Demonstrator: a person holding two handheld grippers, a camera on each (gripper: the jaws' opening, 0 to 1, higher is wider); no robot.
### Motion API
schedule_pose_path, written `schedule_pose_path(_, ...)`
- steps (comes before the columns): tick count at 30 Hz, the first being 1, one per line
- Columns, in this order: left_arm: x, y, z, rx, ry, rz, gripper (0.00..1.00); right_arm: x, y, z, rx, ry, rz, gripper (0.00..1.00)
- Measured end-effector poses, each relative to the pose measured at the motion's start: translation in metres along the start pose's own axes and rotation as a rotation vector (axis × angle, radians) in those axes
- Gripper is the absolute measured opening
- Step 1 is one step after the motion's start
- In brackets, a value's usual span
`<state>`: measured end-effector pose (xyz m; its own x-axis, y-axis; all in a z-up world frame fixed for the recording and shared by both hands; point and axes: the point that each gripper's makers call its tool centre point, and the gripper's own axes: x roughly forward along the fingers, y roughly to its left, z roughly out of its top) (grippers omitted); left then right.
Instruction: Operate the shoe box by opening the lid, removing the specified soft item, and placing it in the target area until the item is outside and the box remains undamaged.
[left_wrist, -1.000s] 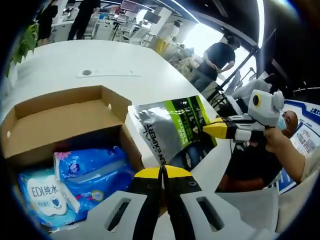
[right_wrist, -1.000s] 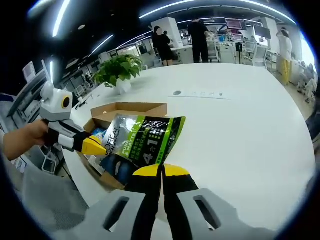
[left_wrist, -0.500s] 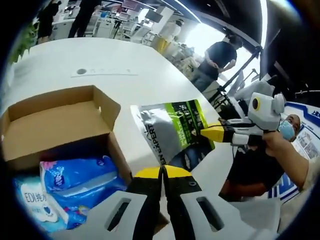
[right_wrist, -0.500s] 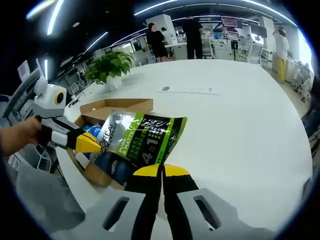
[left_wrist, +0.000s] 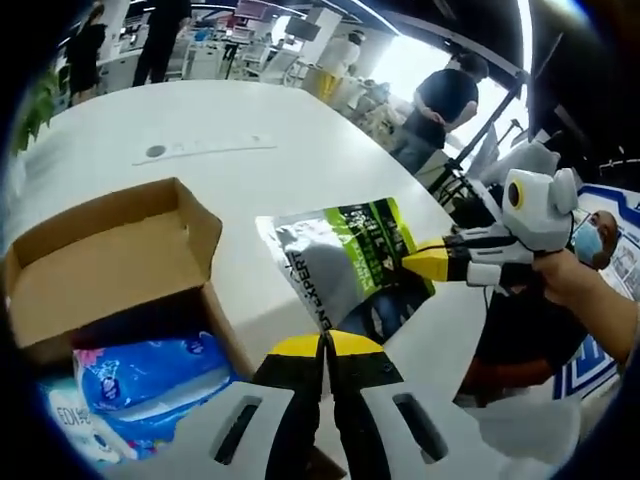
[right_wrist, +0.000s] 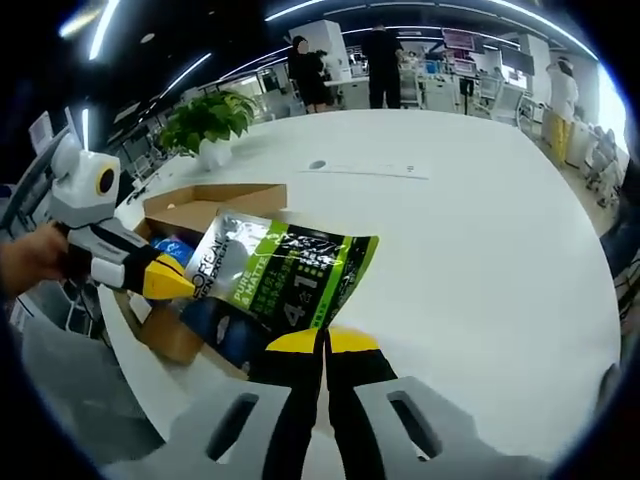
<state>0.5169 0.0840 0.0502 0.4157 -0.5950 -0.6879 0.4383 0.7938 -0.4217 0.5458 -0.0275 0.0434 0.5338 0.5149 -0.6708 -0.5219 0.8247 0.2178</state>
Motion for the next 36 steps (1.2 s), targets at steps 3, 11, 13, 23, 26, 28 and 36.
schedule_pose_path(3, 0.006, 0.002, 0.000, 0.004, 0.015, 0.010, 0.00, 0.004, -0.004, -0.004, 0.001, 0.012, -0.002, 0.00)
schedule_pose_path(11, 0.016, 0.009, -0.006, 0.081, 0.071, 0.084, 0.00, 0.018, -0.008, -0.010, -0.013, 0.021, -0.005, 0.00)
schedule_pose_path(13, 0.018, 0.007, -0.006, 0.129, 0.078, 0.098, 0.00, 0.021, -0.011, -0.011, -0.016, 0.020, -0.011, 0.00)
schedule_pose_path(23, 0.032, 0.009, -0.013, 0.253, 0.153, 0.149, 0.00, 0.032, -0.020, -0.021, -0.011, 0.039, -0.021, 0.00)
schedule_pose_path(26, 0.035, 0.010, -0.015, 0.265, 0.169, 0.153, 0.00, 0.034, -0.022, -0.023, 0.002, 0.038, -0.021, 0.00)
schedule_pose_path(28, 0.038, 0.011, -0.017, 0.258, 0.188, 0.152, 0.00, 0.035, -0.024, -0.024, 0.003, 0.038, -0.023, 0.00)
schedule_pose_path(36, 0.045, 0.016, -0.024, 0.281, 0.249, 0.171, 0.00, 0.043, -0.025, -0.030, 0.005, 0.037, -0.026, 0.00)
